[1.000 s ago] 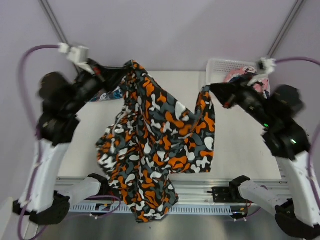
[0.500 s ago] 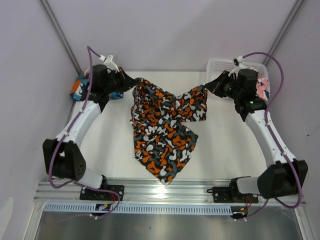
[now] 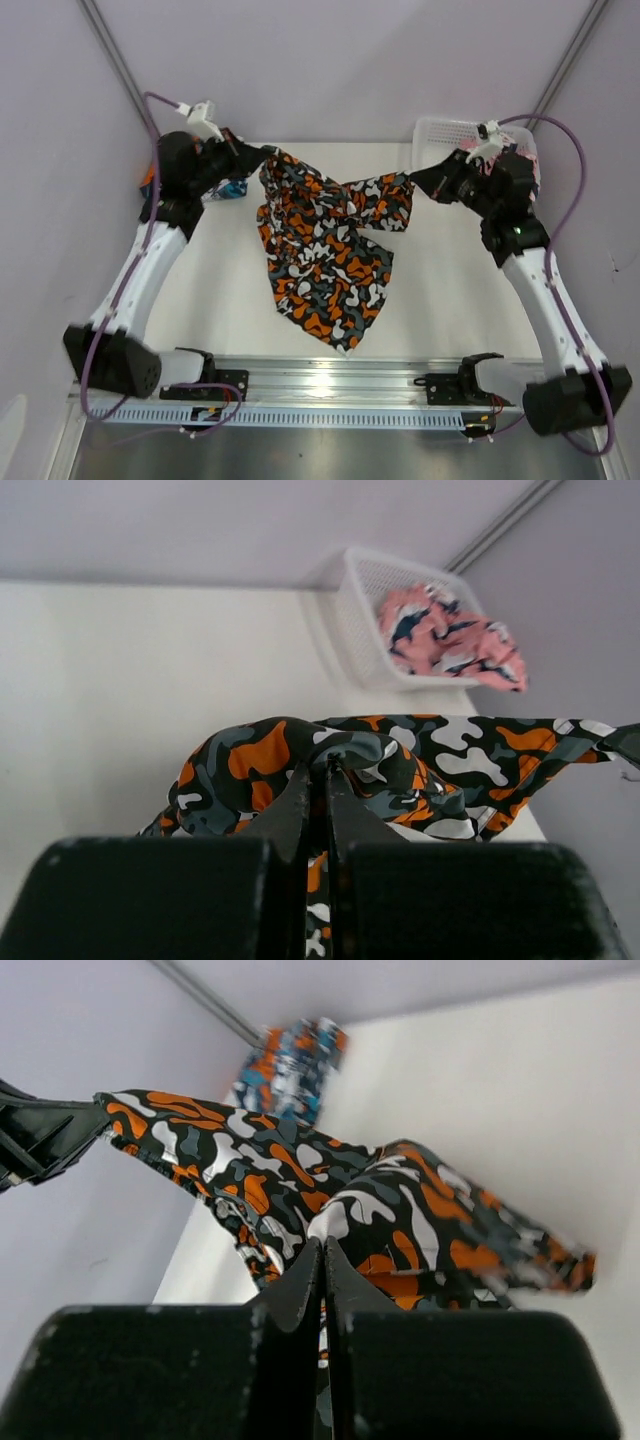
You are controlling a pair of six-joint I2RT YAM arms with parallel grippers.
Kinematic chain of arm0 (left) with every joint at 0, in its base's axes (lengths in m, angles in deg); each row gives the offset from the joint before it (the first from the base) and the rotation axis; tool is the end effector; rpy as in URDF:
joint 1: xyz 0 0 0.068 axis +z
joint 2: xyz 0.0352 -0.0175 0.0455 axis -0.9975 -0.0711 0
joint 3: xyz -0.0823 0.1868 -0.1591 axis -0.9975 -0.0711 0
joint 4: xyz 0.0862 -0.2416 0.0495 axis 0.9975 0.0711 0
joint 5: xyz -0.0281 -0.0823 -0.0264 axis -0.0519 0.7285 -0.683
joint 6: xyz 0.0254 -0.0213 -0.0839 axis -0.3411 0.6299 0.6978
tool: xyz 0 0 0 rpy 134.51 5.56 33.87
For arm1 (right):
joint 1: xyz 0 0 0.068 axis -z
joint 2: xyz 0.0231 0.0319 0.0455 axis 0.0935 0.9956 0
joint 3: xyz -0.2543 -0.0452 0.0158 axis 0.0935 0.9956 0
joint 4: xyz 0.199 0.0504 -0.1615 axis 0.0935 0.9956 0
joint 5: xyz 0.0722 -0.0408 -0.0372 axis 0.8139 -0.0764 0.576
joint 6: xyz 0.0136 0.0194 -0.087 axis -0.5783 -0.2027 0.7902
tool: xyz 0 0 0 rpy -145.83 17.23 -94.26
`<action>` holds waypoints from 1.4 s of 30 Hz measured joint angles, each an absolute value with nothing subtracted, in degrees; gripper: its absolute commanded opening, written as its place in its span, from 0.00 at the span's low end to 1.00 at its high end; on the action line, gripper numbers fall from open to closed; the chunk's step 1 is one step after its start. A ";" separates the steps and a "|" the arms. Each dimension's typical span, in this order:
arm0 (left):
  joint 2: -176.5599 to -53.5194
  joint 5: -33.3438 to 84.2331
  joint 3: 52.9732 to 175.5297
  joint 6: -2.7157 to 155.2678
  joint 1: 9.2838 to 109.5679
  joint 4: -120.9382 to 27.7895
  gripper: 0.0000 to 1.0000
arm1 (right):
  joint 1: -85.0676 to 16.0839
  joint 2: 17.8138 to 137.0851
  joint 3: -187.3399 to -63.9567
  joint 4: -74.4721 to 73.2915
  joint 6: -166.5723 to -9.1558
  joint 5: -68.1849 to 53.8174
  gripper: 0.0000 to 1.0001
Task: Fold and stack the shorts
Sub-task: Flatten the shorts out
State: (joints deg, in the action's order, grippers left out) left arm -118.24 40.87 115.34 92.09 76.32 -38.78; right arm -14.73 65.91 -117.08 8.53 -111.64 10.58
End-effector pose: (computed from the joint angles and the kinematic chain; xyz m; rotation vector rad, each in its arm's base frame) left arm 0.3546 -0.0929 0.3667 0.0288 1.8221 -0.8264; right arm 0.3134 0.0867 0.3656 0.0097 1.8521 0.8885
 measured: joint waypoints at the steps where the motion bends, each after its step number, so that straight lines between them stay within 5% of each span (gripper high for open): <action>1: -113.94 40.78 114.64 92.09 76.30 -38.14 0.00 | -14.82 63.48 -116.78 8.64 -111.24 11.33 0.00; 12: -71.34 42.07 106.46 94.91 73.67 -46.36 0.00 | -19.39 30.00 -126.66 10.45 -107.55 23.30 0.00; 20: -68.67 47.20 114.68 98.80 73.65 -48.26 0.00 | -17.83 25.25 -142.31 11.66 -108.91 26.82 0.00; 29: -82.27 48.08 109.81 101.32 73.81 -50.60 0.00 | -17.24 35.13 -137.08 15.33 -109.10 22.02 0.00; 42: -128.08 48.47 105.02 101.69 78.55 -57.07 0.00 | -15.28 73.49 -114.68 12.22 -111.22 12.90 0.00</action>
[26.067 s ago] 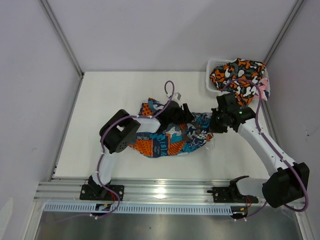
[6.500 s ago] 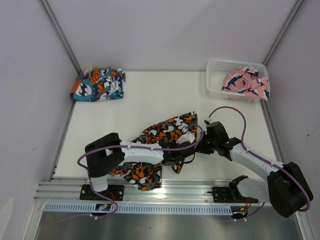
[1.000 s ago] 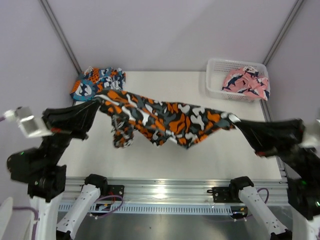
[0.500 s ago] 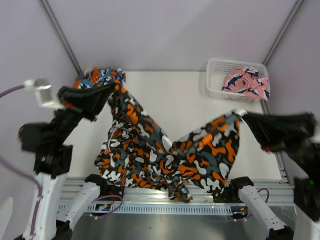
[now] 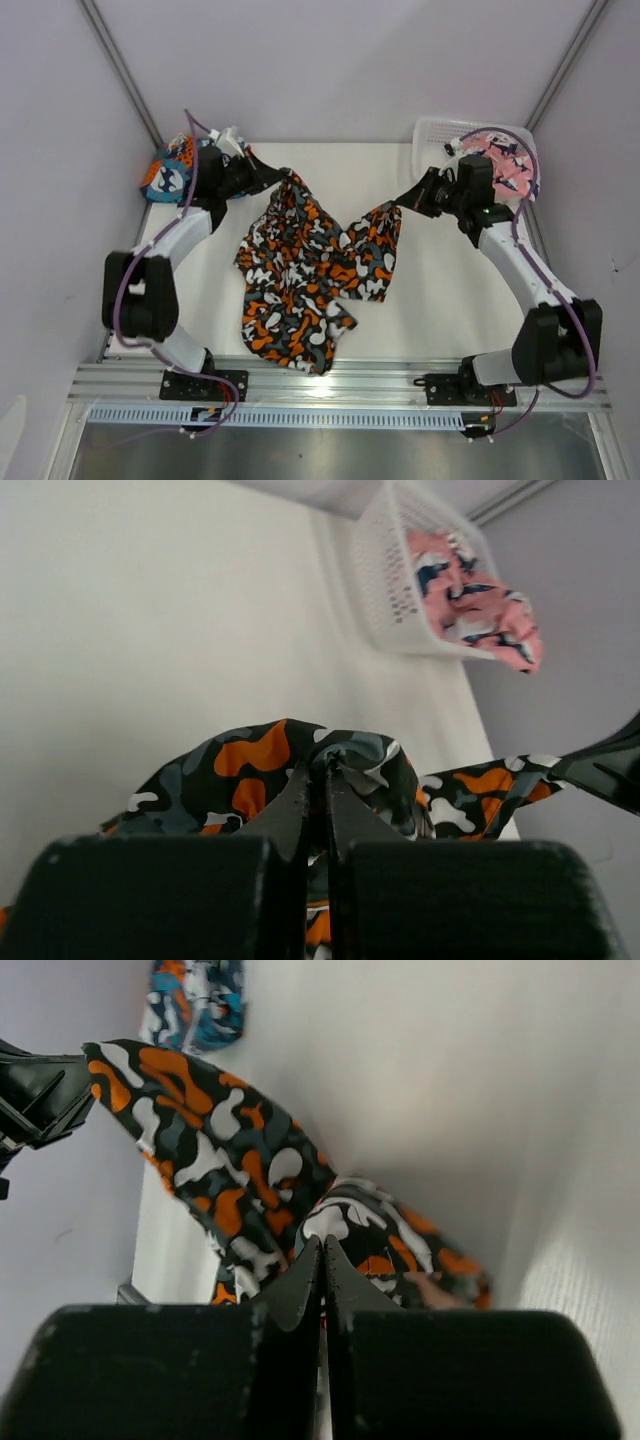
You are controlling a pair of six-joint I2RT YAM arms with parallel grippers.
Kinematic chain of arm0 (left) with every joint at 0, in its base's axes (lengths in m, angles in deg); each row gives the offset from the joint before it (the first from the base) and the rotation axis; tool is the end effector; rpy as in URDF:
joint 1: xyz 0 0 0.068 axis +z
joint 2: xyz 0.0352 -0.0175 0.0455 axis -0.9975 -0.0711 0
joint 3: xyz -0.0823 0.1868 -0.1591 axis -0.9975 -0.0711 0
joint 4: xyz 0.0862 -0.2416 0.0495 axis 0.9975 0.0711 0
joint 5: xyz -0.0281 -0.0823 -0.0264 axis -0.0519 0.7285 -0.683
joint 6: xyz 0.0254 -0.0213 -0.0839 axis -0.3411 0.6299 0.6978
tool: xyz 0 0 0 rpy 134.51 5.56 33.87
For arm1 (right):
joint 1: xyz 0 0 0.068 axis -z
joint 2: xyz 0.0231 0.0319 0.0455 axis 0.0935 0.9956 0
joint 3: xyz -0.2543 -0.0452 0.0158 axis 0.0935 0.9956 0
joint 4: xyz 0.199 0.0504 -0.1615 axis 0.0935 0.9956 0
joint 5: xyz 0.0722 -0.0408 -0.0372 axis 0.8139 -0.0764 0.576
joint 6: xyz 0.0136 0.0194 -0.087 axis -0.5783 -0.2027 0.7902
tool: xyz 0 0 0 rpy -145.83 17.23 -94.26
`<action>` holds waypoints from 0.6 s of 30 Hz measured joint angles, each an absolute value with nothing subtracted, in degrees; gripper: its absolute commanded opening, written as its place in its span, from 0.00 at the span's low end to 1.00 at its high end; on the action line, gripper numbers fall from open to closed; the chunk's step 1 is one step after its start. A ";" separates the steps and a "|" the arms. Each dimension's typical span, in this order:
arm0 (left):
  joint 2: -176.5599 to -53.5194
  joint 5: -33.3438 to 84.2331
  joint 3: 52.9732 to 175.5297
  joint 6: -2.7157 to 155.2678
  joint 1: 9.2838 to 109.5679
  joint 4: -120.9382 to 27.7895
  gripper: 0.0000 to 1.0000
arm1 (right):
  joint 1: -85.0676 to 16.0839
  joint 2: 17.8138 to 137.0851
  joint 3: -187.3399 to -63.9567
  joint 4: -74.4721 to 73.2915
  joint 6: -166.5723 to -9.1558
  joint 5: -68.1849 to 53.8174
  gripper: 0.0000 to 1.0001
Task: Fold and stack the shorts
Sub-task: Flatten the shorts out
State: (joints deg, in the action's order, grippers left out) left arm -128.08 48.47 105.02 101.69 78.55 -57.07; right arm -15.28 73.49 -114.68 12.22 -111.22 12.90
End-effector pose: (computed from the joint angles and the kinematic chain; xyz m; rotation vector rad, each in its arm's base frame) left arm 0.3906 -0.0928 0.2797 -0.0735 1.8845 -1.0309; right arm 0.3354 0.0967 0.2991 0.0488 2.0912 0.9232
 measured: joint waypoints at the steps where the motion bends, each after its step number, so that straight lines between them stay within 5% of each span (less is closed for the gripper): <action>1: -131.55 48.49 106.05 101.38 78.55 -57.18 0.00 | -15.01 75.65 -114.15 11.50 -111.57 12.40 0.00; 7: -149.83 47.09 118.88 98.35 77.83 -54.05 0.00 | -13.59 87.85 -114.13 3.35 -113.85 10.47 0.00; 18: -164.84 39.36 143.73 95.57 76.17 -42.71 0.00 | -10.18 96.24 -116.21 1.86 -118.65 1.62 0.00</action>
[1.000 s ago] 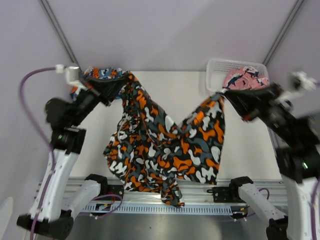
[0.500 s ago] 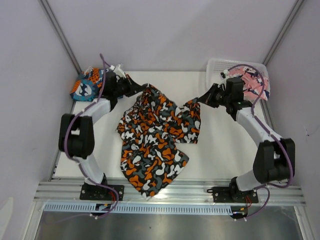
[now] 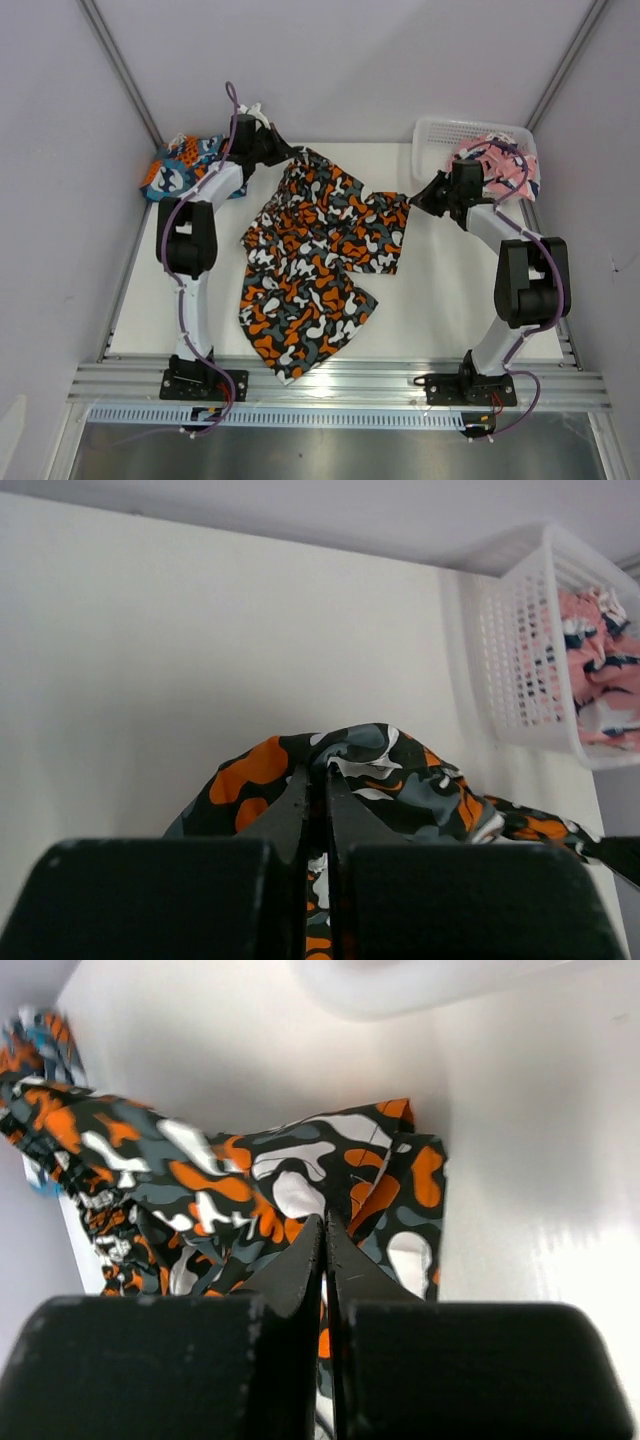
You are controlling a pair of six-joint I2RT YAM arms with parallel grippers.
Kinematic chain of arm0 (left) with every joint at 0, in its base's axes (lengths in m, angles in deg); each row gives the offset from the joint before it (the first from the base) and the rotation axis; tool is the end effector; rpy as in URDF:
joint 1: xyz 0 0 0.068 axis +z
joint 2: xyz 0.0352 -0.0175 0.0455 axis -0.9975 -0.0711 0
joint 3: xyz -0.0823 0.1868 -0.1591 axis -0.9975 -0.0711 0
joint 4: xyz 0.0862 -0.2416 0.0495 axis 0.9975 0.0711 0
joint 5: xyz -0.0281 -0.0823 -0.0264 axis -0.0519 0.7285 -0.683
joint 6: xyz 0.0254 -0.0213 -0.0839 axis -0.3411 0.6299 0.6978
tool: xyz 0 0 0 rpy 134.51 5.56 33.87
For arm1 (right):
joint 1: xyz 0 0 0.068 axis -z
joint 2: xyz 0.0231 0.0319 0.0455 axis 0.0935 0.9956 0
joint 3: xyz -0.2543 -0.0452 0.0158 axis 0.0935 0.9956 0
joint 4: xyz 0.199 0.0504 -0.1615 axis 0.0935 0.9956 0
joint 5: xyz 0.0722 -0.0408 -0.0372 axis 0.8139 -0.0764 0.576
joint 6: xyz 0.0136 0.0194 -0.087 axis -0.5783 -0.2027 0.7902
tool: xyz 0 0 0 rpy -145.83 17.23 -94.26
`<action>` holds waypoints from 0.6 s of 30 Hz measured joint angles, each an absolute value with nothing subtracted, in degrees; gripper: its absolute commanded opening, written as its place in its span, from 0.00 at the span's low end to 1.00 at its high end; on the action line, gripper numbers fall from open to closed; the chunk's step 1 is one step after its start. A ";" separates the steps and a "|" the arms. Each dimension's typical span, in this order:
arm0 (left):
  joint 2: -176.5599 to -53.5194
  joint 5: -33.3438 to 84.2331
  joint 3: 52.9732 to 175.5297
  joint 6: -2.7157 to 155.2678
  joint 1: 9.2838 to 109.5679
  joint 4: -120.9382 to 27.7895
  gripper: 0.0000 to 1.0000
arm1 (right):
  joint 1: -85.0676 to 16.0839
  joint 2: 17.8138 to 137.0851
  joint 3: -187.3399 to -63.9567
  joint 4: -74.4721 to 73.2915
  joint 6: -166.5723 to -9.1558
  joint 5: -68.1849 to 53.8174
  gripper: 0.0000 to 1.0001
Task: Fold and stack the shorts
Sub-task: Flatten the shorts out
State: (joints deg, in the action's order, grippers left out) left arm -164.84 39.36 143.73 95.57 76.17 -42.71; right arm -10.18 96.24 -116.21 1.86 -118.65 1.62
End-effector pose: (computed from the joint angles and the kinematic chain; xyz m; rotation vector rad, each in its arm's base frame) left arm 0.5335 -0.1226 0.2109 -0.1265 2.0750 -0.8325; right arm 0.4175 0.0581 0.1830 0.4832 2.2266 0.7186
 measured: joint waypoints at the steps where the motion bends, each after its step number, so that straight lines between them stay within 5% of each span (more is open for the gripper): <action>1: -165.91 38.85 145.52 95.59 76.25 -41.92 0.00 | -9.68 96.24 -116.16 1.58 -119.05 0.73 0.00; 18: -178.28 31.93 159.33 98.26 78.66 -33.38 0.00 | -8.68 96.24 -115.07 6.30 -117.82 -8.52 0.00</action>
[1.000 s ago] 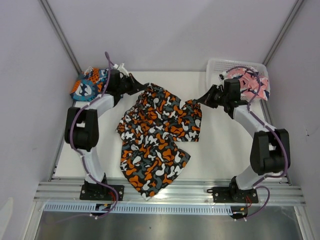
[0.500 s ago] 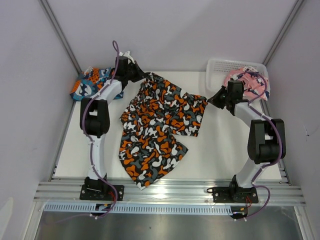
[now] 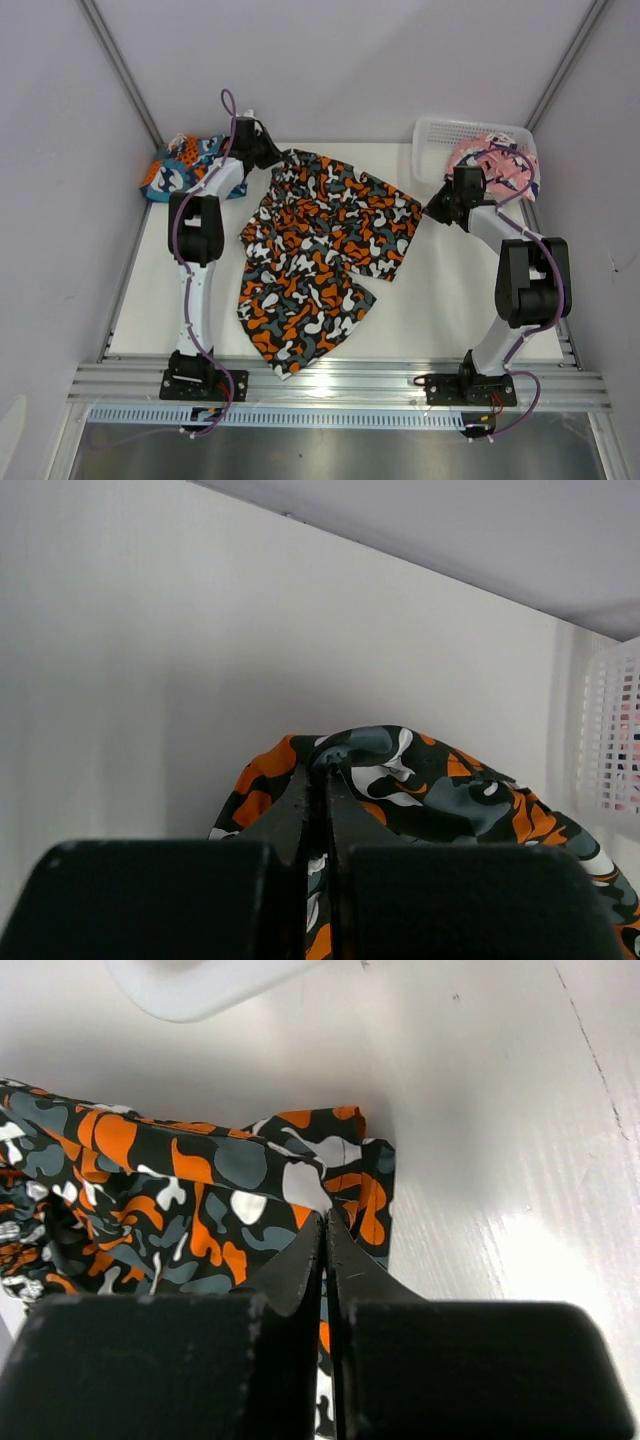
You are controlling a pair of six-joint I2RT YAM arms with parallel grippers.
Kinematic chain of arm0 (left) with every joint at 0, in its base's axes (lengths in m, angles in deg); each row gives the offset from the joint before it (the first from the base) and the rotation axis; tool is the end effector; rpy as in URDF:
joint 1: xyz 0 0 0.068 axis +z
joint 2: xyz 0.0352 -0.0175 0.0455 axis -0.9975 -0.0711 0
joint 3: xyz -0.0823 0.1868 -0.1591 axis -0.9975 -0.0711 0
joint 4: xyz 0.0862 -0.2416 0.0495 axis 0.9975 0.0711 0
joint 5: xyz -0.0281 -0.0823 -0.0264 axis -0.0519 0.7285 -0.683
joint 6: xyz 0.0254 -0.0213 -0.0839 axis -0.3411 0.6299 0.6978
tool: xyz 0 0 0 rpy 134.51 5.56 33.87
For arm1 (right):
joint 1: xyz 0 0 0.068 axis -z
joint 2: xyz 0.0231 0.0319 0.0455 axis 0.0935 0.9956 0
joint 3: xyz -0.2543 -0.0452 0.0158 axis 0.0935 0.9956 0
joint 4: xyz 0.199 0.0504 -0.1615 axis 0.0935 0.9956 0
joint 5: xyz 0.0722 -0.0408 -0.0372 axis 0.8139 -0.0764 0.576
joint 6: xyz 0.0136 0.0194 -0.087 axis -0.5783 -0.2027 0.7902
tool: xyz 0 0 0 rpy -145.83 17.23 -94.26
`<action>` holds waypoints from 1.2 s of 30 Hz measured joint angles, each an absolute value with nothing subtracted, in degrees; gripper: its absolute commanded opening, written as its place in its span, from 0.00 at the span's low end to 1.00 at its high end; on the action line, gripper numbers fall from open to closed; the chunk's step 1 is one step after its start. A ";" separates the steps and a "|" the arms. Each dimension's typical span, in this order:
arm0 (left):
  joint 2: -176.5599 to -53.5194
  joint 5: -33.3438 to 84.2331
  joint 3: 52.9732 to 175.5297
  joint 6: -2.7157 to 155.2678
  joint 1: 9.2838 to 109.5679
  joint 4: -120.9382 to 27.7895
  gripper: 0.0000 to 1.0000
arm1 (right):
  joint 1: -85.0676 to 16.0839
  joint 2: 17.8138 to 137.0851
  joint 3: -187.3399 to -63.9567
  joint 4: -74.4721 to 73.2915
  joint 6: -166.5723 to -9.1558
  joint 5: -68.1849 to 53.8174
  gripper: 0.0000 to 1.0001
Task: Fold and stack the shorts
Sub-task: Flatten the shorts out
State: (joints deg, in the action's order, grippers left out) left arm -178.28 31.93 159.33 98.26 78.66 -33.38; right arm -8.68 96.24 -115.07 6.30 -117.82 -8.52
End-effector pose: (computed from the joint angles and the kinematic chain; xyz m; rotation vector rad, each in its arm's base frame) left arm 0.5780 -0.0944 0.1632 -0.3470 2.1693 -0.6851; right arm 0.4107 0.0327 0.1651 0.6220 2.2689 0.4781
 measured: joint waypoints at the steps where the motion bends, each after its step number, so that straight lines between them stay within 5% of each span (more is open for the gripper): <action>1: -178.28 31.82 159.33 98.35 78.68 -33.23 0.00 | -8.68 96.24 -115.07 6.58 -117.56 -8.80 0.00; 4: -178.28 31.62 159.33 98.69 78.68 -33.23 0.05 | -8.68 96.24 -115.07 7.15 -117.10 -9.52 0.11; 5: -178.28 31.45 159.36 98.74 78.68 -33.16 0.24 | -8.68 96.24 -115.07 7.20 -116.86 -9.70 0.16; 9: -178.35 30.79 160.58 98.37 78.83 -32.31 0.60 | -8.68 96.24 -115.38 8.25 -115.90 -10.86 0.20; 13: -178.35 30.42 162.77 97.49 79.25 -31.21 0.99 | -8.65 96.22 -117.30 10.34 -114.59 -12.15 0.48; 21: -175.44 29.26 162.92 95.72 79.75 -28.31 0.99 | -8.63 90.80 -119.07 12.07 -111.88 -14.33 0.55; 28: -158.37 28.91 147.68 90.76 79.79 -23.85 0.99 | -10.97 81.86 -116.40 12.60 -109.34 -10.99 0.60; 36: -136.93 27.62 126.57 85.67 79.79 -20.24 0.99 | -27.63 75.15 -106.11 13.91 -108.47 -8.63 0.68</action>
